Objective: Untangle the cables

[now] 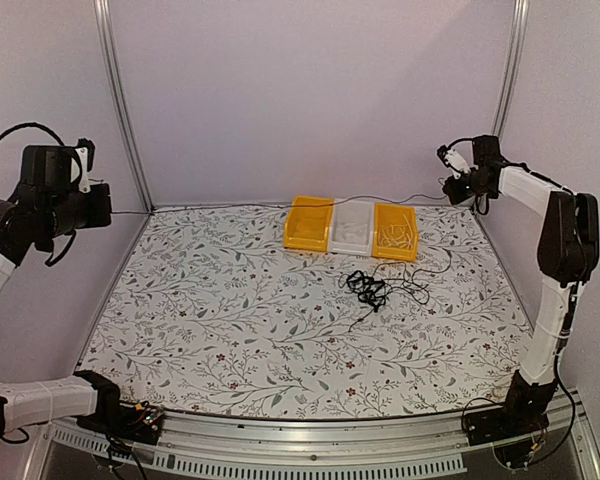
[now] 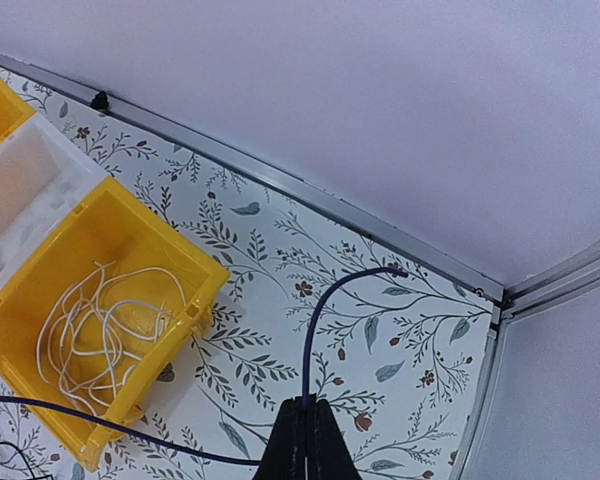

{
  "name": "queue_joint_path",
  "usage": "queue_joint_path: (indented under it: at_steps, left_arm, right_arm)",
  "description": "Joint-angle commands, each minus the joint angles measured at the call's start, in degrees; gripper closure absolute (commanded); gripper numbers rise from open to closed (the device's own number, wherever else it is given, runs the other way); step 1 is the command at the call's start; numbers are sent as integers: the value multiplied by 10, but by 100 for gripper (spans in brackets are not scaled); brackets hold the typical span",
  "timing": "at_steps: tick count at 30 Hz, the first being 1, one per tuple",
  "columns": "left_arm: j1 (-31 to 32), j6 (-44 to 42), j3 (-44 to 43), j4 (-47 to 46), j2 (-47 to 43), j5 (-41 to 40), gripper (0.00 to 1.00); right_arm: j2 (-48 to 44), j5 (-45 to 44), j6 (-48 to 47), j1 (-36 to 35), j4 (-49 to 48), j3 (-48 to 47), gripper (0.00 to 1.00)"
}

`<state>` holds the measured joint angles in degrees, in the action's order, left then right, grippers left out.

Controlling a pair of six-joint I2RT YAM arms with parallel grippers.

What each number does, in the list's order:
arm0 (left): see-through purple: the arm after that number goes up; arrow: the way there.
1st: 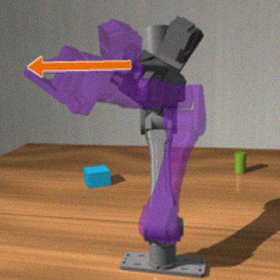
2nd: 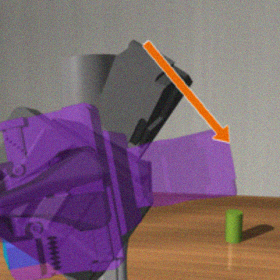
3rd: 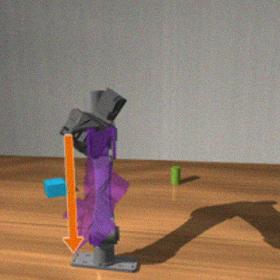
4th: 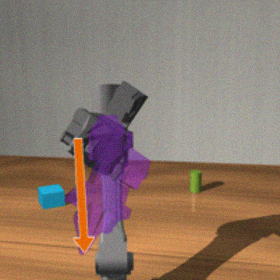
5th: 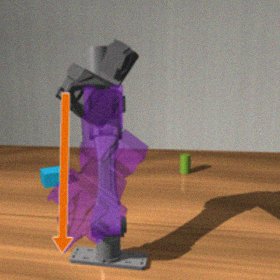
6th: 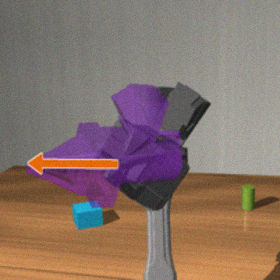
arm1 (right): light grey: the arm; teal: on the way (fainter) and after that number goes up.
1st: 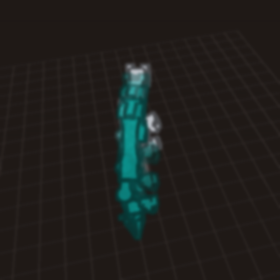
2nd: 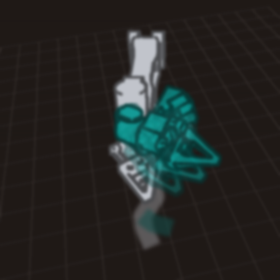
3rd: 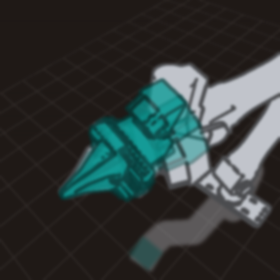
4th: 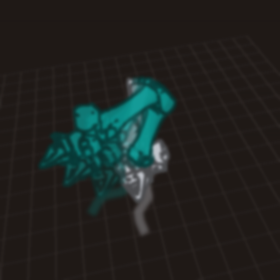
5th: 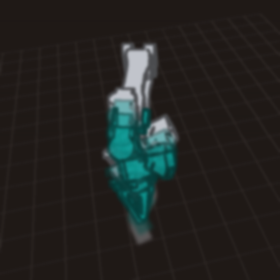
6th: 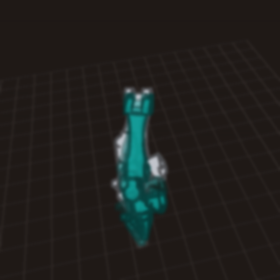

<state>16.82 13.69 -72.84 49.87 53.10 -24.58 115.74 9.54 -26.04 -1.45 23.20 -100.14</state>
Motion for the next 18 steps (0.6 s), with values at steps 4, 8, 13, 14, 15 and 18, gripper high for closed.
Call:
queue_joint_path:
  at_steps: [4,8,13,14,15,18]
  left_arm:
    - [-7,41,-25,-174,67,232,100]
    - [-1,54,-70,-250,115,270,100]
    - [12,49,-132,-308,180,297,100]
    - [13,50,-143,-319,190,301,100]
    - [15,50,-156,-329,202,304,100]
    - [18,63,-186,-357,238,318,100]
  right_arm:
    - [-45,97,2,-100,17,-33,100]
    - [-24,103,11,-163,21,-70,100]
    - [14,107,19,-211,9,-128,100]
    - [22,108,19,-217,6,-142,100]
    - [32,107,19,-222,3,-157,100]
    - [66,100,21,-233,-9,-201,100]
